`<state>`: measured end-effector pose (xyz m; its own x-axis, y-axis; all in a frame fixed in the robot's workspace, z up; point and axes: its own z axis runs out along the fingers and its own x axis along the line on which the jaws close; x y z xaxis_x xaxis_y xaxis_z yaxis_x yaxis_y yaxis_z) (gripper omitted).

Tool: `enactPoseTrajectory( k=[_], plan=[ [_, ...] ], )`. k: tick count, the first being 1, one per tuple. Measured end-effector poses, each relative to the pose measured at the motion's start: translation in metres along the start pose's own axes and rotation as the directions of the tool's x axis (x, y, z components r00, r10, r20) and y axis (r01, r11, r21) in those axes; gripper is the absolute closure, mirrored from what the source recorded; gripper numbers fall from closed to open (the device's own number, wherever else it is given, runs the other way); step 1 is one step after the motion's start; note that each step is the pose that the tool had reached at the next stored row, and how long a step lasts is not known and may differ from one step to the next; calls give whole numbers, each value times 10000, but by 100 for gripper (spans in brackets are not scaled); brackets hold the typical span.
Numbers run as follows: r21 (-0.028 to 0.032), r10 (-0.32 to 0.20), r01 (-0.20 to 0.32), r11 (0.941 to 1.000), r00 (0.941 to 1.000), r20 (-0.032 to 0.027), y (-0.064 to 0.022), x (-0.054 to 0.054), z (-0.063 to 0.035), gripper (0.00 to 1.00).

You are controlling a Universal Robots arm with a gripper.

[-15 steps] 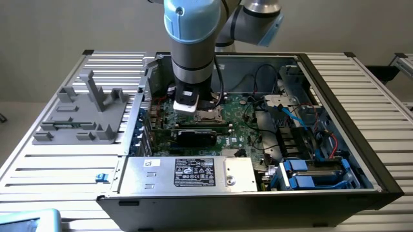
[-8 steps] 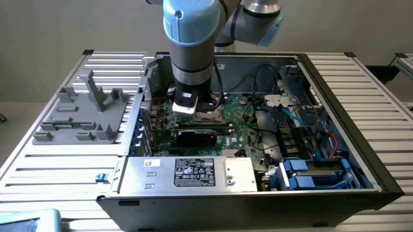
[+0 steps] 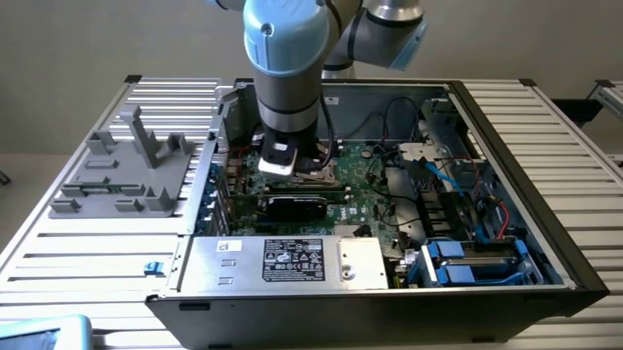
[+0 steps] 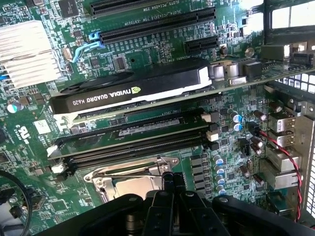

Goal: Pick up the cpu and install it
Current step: 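Install the second cpu locking lever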

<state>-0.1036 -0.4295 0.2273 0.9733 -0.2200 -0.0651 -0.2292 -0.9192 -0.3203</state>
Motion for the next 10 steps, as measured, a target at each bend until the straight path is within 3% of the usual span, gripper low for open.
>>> enactPoseTrajectory(
  k=[4,6,10],
  plan=[
    [234,27,-27,9997,10000,12,10,1,11,89],
    [317,41,-41,9995,10000,17,16,0,16,89],
    [329,53,-54,9994,10000,13,36,-4,17,89]
  ],
)
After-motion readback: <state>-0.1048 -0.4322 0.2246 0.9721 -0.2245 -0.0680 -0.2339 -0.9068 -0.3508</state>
